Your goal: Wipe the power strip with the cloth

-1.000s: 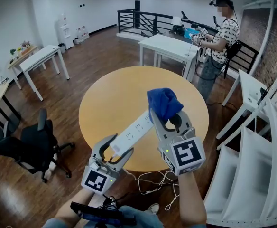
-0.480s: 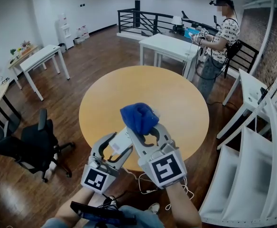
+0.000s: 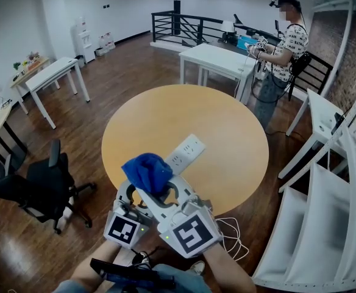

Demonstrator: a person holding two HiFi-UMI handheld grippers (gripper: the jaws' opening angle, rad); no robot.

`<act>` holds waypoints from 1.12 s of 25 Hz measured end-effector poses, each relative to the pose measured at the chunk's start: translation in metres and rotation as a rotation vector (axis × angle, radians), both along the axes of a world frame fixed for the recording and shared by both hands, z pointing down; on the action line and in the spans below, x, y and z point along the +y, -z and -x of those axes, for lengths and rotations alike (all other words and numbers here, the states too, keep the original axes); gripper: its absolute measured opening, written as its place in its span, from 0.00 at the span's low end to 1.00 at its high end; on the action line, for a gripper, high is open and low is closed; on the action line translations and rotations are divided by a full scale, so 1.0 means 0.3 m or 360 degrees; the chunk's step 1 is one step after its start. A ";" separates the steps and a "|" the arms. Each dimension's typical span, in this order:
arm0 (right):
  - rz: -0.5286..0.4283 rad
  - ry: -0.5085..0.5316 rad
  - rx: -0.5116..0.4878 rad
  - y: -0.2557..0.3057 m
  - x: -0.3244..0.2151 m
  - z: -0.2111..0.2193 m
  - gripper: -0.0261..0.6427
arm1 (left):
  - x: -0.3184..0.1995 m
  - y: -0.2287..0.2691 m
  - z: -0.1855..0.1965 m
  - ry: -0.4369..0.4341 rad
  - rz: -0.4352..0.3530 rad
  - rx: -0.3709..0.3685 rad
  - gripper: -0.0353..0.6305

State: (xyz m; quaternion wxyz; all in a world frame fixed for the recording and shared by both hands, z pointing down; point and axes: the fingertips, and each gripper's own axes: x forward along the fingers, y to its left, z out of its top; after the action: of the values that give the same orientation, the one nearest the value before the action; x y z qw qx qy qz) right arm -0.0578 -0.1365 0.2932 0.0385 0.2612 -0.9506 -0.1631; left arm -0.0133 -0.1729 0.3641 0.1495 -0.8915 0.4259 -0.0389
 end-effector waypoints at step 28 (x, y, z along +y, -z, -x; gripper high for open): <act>-0.0005 -0.0428 -0.0260 -0.041 -0.141 -0.352 0.16 | -0.003 0.096 0.091 -0.0075 0.0048 0.0369 0.48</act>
State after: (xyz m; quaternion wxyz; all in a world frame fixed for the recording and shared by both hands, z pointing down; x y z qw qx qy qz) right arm 0.0477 -0.1789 0.3056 -0.0179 0.3986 -0.9068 -0.1361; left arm -0.0404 -0.1738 0.3354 0.0865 -0.9019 0.4186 0.0617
